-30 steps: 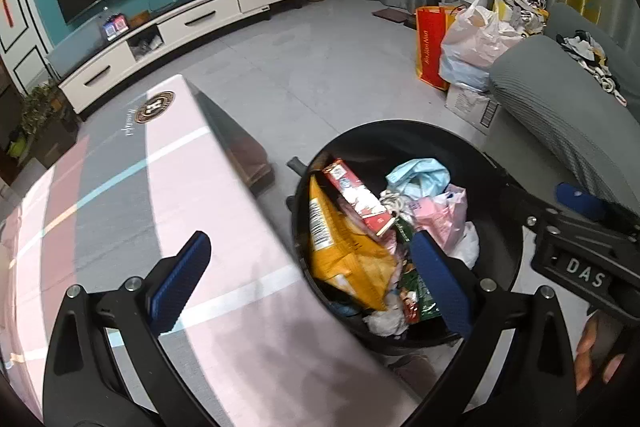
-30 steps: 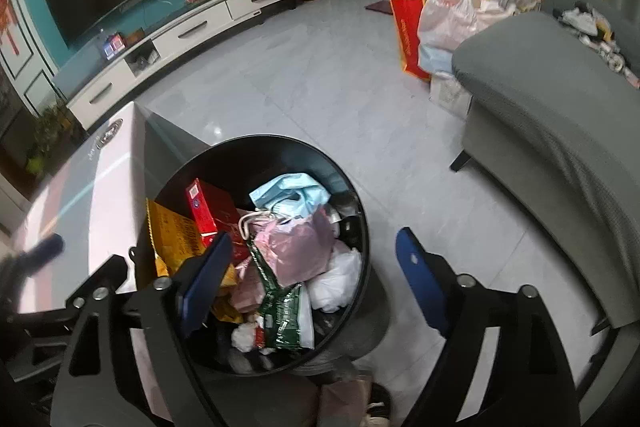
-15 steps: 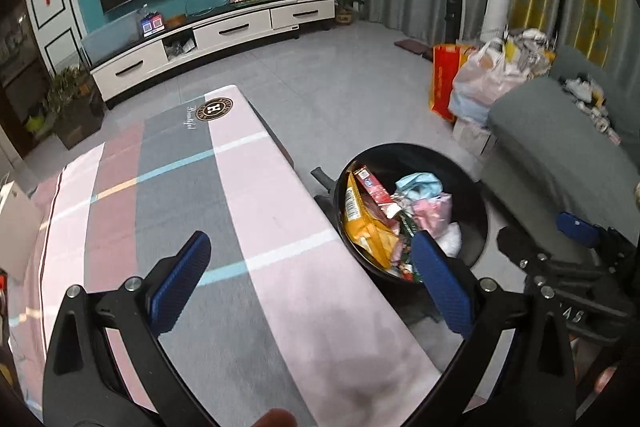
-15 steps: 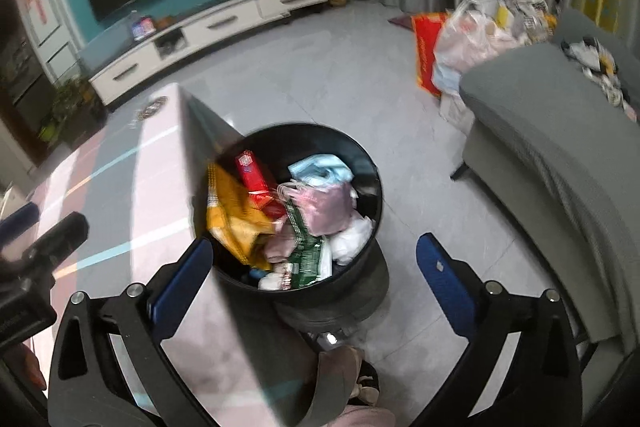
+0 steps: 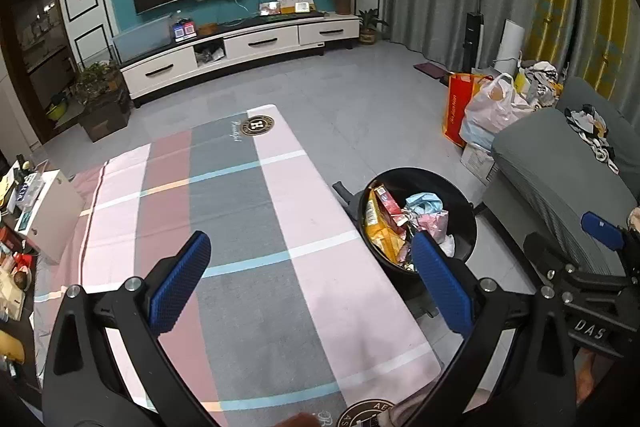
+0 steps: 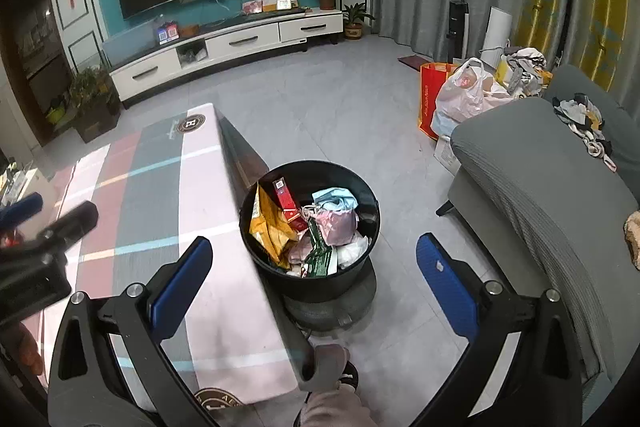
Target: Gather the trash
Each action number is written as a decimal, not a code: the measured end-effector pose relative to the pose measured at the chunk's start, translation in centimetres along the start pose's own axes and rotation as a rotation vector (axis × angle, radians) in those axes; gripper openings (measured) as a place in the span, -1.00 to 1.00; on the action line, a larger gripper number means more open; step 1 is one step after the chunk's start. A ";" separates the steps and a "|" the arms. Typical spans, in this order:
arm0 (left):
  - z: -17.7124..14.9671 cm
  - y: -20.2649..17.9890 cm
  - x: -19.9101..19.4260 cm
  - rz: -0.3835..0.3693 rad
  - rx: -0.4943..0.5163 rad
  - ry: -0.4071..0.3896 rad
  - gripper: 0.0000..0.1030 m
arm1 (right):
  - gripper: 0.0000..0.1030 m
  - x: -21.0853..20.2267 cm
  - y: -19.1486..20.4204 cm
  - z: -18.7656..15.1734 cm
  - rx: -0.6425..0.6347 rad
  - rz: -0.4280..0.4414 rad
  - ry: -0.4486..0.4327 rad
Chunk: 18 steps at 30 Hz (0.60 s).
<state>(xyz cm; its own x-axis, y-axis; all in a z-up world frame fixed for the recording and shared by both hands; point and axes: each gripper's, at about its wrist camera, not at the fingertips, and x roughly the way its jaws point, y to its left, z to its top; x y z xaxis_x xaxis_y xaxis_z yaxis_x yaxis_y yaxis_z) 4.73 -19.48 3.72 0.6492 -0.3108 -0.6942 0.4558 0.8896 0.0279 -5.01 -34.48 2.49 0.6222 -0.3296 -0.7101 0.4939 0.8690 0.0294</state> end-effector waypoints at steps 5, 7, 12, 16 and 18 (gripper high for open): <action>-0.8 1.0 -1.0 0.020 -0.010 -0.002 0.94 | 0.94 -0.3 1.1 -0.6 -0.003 0.019 0.017; -1.1 1.2 -1.2 0.026 -0.011 -0.001 0.94 | 0.94 -0.4 1.4 -0.8 -0.010 0.012 0.015; -1.5 1.5 -1.9 0.029 -0.008 -0.007 0.94 | 0.94 -0.6 1.9 -1.1 -0.020 0.009 0.019; -1.8 1.7 -2.1 0.026 -0.006 0.002 0.94 | 0.94 -0.4 2.1 -1.2 -0.022 0.012 0.025; -1.9 1.8 -2.2 0.028 -0.007 0.008 0.94 | 0.94 -0.5 2.1 -1.2 -0.026 0.013 0.022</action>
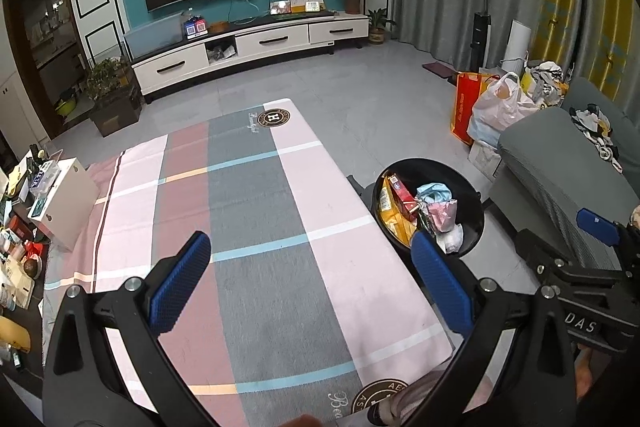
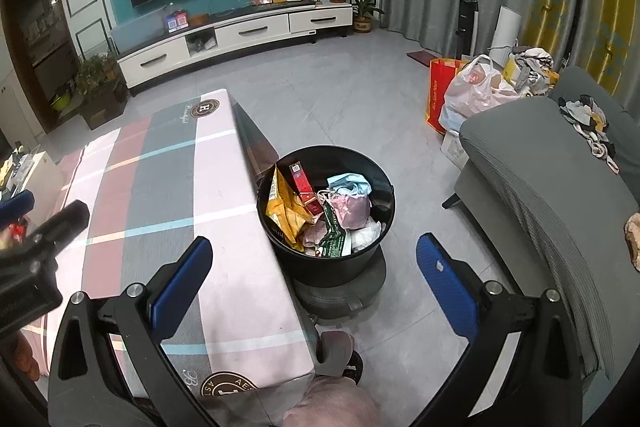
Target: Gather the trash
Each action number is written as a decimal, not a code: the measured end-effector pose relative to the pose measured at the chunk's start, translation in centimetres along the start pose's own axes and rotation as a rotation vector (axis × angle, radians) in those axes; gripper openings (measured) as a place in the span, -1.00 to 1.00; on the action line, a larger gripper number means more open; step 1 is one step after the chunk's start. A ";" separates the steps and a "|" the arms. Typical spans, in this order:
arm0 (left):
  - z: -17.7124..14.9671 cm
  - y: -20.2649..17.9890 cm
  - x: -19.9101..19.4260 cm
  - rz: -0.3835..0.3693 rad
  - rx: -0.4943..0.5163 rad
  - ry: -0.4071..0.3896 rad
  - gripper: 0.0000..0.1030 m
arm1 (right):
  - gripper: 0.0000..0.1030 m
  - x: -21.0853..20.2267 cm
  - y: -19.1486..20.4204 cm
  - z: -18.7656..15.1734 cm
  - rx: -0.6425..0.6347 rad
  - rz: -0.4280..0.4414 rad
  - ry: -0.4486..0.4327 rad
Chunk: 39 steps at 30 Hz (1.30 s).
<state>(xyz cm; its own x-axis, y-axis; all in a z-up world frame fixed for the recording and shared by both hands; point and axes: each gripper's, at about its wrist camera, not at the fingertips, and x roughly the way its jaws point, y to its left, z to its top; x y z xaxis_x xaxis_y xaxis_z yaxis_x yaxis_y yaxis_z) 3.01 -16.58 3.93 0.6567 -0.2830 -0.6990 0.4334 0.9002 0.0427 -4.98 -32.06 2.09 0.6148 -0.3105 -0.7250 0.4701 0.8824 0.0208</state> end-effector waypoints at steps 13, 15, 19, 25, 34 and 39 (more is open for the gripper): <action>0.4 -0.2 -0.5 0.024 0.004 -0.011 0.94 | 0.94 -0.3 0.4 0.1 -0.021 -0.004 -0.014; 0.4 -0.2 -0.5 0.027 0.007 -0.012 0.94 | 0.94 -0.3 0.4 0.0 -0.021 -0.004 -0.015; 0.5 -0.3 -0.4 0.025 0.010 -0.011 0.94 | 0.94 -0.4 0.5 0.0 -0.018 -0.001 -0.021; 0.5 -0.4 -0.2 0.021 0.014 -0.006 0.94 | 0.94 -0.5 0.4 -0.1 -0.020 -0.004 -0.020; 0.4 -0.5 -0.2 0.020 0.015 -0.005 0.94 | 0.94 -0.6 0.2 0.0 -0.017 -0.007 -0.021; 0.4 -0.6 -0.1 0.022 0.016 -0.004 0.94 | 0.94 -0.5 0.2 0.0 -0.020 -0.007 -0.020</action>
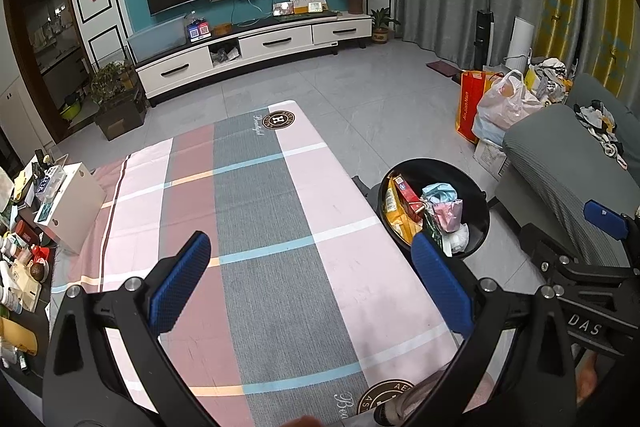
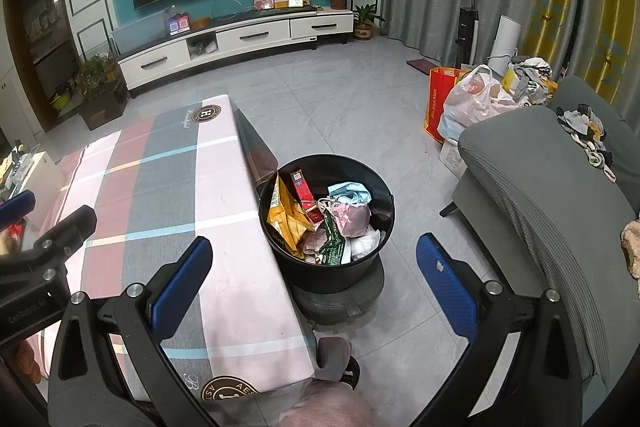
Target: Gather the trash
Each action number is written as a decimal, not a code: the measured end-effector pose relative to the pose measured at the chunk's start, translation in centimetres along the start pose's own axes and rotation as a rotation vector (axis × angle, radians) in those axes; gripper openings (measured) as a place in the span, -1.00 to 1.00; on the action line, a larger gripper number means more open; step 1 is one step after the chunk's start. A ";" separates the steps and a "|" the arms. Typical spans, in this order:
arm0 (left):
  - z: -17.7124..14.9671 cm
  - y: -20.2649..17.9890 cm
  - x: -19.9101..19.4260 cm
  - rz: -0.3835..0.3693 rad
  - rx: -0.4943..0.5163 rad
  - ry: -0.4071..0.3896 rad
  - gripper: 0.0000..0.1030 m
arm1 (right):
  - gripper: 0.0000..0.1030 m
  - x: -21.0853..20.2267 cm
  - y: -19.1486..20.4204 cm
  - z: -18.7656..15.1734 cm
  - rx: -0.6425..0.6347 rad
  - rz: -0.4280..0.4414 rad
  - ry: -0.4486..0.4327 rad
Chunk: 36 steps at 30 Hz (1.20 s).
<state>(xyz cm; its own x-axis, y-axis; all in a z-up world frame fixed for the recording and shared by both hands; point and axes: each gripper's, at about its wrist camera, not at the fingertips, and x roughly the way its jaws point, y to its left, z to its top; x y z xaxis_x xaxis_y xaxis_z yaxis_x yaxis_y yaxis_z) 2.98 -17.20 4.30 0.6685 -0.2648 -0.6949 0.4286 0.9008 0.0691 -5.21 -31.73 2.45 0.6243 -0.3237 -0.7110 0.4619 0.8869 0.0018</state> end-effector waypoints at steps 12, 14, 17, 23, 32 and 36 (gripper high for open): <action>0.0 0.1 0.3 -0.001 0.001 0.003 0.94 | 0.94 0.0 0.0 0.1 -0.001 -0.003 0.002; 0.0 0.1 0.3 0.001 0.001 0.002 0.94 | 0.94 0.0 0.0 0.1 -0.001 -0.001 0.000; 0.0 0.1 0.4 0.000 0.002 0.003 0.94 | 0.94 0.0 0.0 0.2 -0.002 -0.002 0.002; 0.0 0.1 0.4 0.000 0.002 0.003 0.94 | 0.94 0.0 0.0 0.2 -0.001 -0.002 0.001; 0.0 0.3 0.4 0.001 0.001 0.003 0.94 | 0.94 0.1 0.0 0.2 0.000 -0.002 0.004; 0.0 0.3 0.4 0.001 0.001 0.003 0.94 | 0.94 0.1 0.0 0.2 0.000 -0.002 0.004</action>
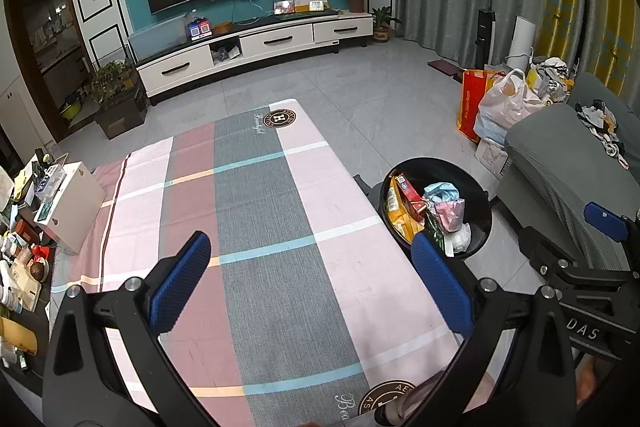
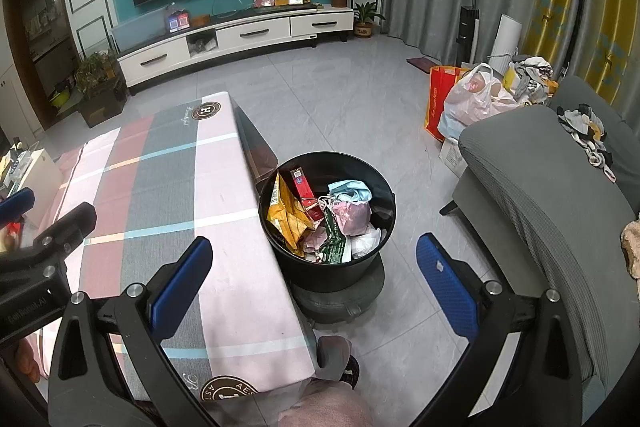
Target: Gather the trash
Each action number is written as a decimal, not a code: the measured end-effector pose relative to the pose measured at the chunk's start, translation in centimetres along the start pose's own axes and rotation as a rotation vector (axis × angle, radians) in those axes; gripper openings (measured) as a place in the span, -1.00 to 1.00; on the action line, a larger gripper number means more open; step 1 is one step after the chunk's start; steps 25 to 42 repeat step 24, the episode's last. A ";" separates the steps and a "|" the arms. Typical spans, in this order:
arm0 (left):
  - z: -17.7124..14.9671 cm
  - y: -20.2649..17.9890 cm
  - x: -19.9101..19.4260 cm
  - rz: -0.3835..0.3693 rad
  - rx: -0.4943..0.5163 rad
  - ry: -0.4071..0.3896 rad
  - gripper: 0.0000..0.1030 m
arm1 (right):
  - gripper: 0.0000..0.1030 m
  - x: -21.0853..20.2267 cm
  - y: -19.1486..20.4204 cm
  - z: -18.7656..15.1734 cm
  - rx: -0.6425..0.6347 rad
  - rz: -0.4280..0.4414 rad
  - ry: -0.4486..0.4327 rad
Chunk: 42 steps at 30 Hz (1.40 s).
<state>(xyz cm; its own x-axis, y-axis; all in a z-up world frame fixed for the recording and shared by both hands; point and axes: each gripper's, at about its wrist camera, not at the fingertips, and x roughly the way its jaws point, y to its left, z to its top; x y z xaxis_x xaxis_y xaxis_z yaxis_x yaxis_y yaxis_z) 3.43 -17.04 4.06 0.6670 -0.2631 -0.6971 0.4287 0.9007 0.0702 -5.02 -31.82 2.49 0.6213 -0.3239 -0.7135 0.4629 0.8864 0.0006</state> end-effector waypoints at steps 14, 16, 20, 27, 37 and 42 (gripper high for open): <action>0.0 0.0 0.2 0.002 0.005 0.003 0.94 | 0.94 0.0 0.0 0.0 -0.001 0.000 0.001; -0.1 -0.2 0.2 0.002 0.005 0.003 0.94 | 0.94 0.0 0.0 0.0 -0.001 0.000 0.000; -0.1 -0.2 0.3 0.009 0.004 0.001 0.94 | 0.94 0.0 0.0 0.0 -0.001 -0.001 0.002; -0.2 -0.1 0.3 0.008 0.005 -0.001 0.94 | 0.94 0.0 0.0 0.1 0.002 0.000 0.001; -0.2 -0.1 0.3 0.008 0.005 -0.001 0.94 | 0.94 0.0 0.0 0.1 0.002 0.000 0.001; -0.2 -0.1 0.3 0.008 0.005 -0.001 0.94 | 0.94 0.0 0.0 0.1 0.002 0.000 0.001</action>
